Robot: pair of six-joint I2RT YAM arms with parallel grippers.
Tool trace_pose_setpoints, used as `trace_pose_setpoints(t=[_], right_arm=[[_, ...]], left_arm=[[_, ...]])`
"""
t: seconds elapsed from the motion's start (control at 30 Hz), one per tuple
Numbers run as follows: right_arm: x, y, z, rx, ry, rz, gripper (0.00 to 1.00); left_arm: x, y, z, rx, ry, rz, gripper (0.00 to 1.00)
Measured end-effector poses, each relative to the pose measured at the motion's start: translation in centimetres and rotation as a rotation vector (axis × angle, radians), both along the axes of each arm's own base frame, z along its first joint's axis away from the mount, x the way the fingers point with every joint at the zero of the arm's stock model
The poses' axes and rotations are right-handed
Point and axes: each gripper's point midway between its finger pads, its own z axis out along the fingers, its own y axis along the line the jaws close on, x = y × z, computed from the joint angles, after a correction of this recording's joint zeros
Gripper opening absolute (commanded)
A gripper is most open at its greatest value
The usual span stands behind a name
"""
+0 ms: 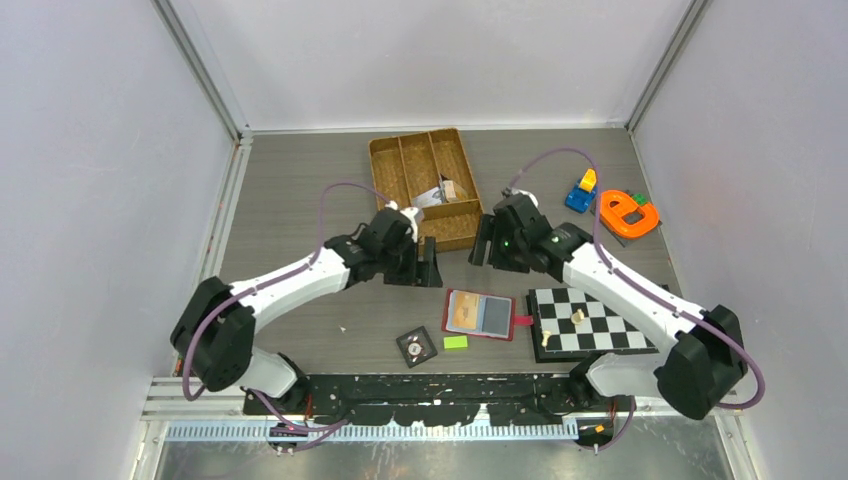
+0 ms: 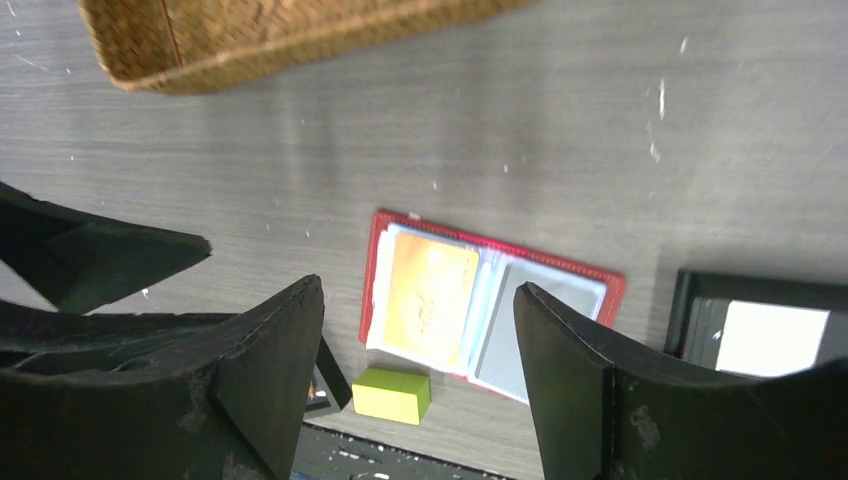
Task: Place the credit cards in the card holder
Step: Move the storage box to the center of the board.
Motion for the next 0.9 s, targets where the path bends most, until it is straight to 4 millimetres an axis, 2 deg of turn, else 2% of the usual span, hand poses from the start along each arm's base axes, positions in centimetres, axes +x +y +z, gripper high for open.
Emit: trace_pose_setpoints(t=[0.17, 0.27, 0.4, 0.5, 0.57, 0.77, 0.9], right_arm=[[3.2, 0.7, 3.0, -0.098, -0.070, 0.081, 0.75], [4.9, 1.3, 3.9, -0.135, -0.098, 0.121, 0.75], [7.3, 2.1, 4.0, -0.175, -0.114, 0.163, 0.75], [9.2, 2.7, 3.3, -0.175, -0.100, 0.180, 0.73], [10.6, 2.9, 2.6, -0.171, -0.085, 0.180, 0.73], [15.6, 4.3, 0.8, -0.166, -0.074, 0.184, 0.73], [18.0, 5.5, -0.3, -0.163, -0.077, 0.191, 0.74]], left_arm=[[2.0, 3.1, 3.0, 0.022, -0.049, 0.016, 0.84], [3.6, 5.5, 4.9, 0.042, -0.077, 0.042, 0.85], [6.5, 9.0, 6.4, 0.054, -0.104, 0.120, 0.82], [8.3, 11.4, 6.4, 0.052, -0.083, 0.191, 0.78], [9.4, 12.3, 6.1, 0.054, -0.066, 0.224, 0.77], [12.2, 12.0, 3.9, 0.065, 0.005, 0.233, 0.73], [13.9, 11.2, 2.7, 0.077, 0.040, 0.210, 0.72]])
